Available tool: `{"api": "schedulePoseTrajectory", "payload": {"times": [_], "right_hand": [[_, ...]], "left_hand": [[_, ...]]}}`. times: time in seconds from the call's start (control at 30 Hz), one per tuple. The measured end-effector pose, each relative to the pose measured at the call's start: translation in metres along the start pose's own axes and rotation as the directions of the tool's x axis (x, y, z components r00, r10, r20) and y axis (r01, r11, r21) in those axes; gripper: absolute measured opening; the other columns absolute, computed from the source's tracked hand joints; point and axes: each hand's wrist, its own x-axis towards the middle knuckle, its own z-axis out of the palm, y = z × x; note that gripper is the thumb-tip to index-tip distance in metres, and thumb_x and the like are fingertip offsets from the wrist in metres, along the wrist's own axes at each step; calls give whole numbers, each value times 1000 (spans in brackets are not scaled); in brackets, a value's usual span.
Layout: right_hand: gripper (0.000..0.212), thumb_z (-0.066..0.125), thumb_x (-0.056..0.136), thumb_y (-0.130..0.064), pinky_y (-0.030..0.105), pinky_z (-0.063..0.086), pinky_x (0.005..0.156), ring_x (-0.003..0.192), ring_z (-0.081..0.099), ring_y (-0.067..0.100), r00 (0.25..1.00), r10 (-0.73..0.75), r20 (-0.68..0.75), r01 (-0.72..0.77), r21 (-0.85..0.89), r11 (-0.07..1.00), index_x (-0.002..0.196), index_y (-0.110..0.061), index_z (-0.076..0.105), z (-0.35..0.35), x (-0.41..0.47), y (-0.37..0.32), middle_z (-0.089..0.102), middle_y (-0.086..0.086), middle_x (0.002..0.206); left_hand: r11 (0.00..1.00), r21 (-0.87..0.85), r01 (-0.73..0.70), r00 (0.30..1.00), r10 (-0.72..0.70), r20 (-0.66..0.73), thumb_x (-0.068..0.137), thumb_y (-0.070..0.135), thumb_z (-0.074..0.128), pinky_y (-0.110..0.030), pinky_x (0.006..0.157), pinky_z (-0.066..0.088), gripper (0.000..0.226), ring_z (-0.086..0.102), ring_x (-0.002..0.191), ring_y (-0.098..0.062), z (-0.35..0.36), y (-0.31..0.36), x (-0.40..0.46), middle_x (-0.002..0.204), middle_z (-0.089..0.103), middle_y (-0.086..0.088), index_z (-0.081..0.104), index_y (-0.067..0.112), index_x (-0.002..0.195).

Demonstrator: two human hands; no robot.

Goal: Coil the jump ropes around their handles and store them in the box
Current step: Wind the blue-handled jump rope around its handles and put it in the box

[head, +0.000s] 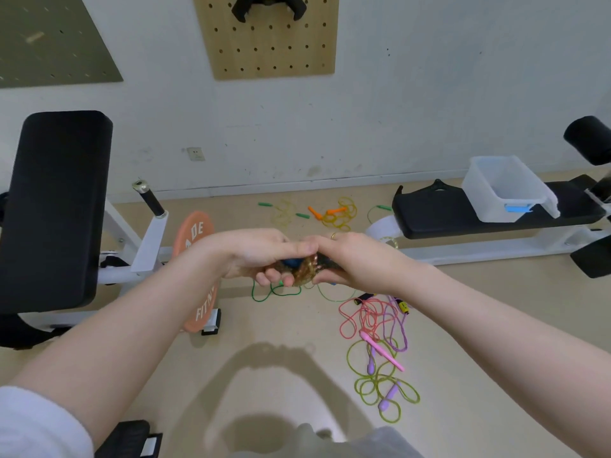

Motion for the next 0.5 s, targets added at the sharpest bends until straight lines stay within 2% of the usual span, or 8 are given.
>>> {"api": "schedulePoseTrajectory", "payload": {"times": [0.03, 0.1, 0.17, 0.23, 0.3, 0.37, 0.43, 0.5], "right_hand": [[54, 60, 88, -34, 30, 38, 68, 82, 54, 28, 999, 6, -50, -3, 54, 999, 135, -16, 42, 0, -1, 1, 59, 10, 91], [55, 63, 86, -33, 24, 33, 64, 75, 52, 20, 986, 29, -165, -1, 166, 986, 133, -10, 46, 0, -4, 1, 60, 7, 86], [50, 63, 85, -33, 16, 33, 60, 67, 49, 5, 960, 83, -267, -11, 262, 965, 126, -6, 51, 0, -3, -1, 58, -2, 76], [42, 58, 84, -33, 11, 34, 57, 62, 49, -2, 921, 164, -354, -30, 356, 934, 117, -6, 57, 1, 0, -4, 51, -12, 65], [34, 53, 84, -35, 18, 35, 55, 58, 46, 8, 878, 273, -394, -73, 453, 888, 102, -7, 60, 5, 3, -8, 55, -3, 60], [31, 49, 85, -36, 26, 35, 54, 55, 42, 12, 827, 387, -409, -123, 539, 833, 87, -5, 56, 12, 7, -13, 54, 5, 59], [24, 49, 90, -31, 23, 32, 52, 54, 42, 11, 800, 441, -408, -162, 560, 812, 78, -10, 48, 18, 10, -19, 48, -4, 57], [24, 48, 94, -32, 28, 32, 58, 64, 45, 17, 824, 431, -367, -240, 464, 853, 82, -11, 49, 18, 11, -19, 47, -4, 67]], "left_hand": [[999, -28, -31, 999, 29, -45, 75, 57, 50, -15, 36, 24, 54, 31, 37, -7, -2, 0, -3, 56, 50, -4, 61, 6, 88], [990, -78, -120, 967, 98, -237, 86, 54, 44, -12, 38, 27, 47, 31, 35, -5, -2, 1, -6, 45, 48, 3, 61, 10, 82], [970, -38, -239, 859, 193, -475, 88, 50, 46, -13, 46, 32, 42, 36, 39, -2, 1, -4, -1, 43, 45, 11, 59, 14, 69], [921, -101, -377, 760, 245, -602, 82, 55, 58, -18, 67, 42, 41, 52, 59, -4, 12, -11, 7, 62, 59, 7, 63, 15, 74], [803, -362, -473, 804, 226, -549, 75, 55, 64, -33, 86, 49, 48, 64, 90, -16, 30, -16, 16, 95, 69, -3, 65, 14, 99], [652, -572, -498, 852, 242, -465, 76, 46, 66, -40, 83, 53, 50, 64, 95, -21, 50, -14, 22, 102, 68, -5, 58, 12, 112], [575, -630, -522, 842, 227, -490, 70, 41, 60, -37, 68, 56, 57, 65, 83, -17, 61, -9, 28, 90, 67, -4, 51, 8, 116], [529, -630, -569, 804, 199, -560, 71, 43, 58, -31, 56, 54, 57, 66, 71, -14, 62, -6, 30, 80, 66, -2, 47, 11, 117]]}}
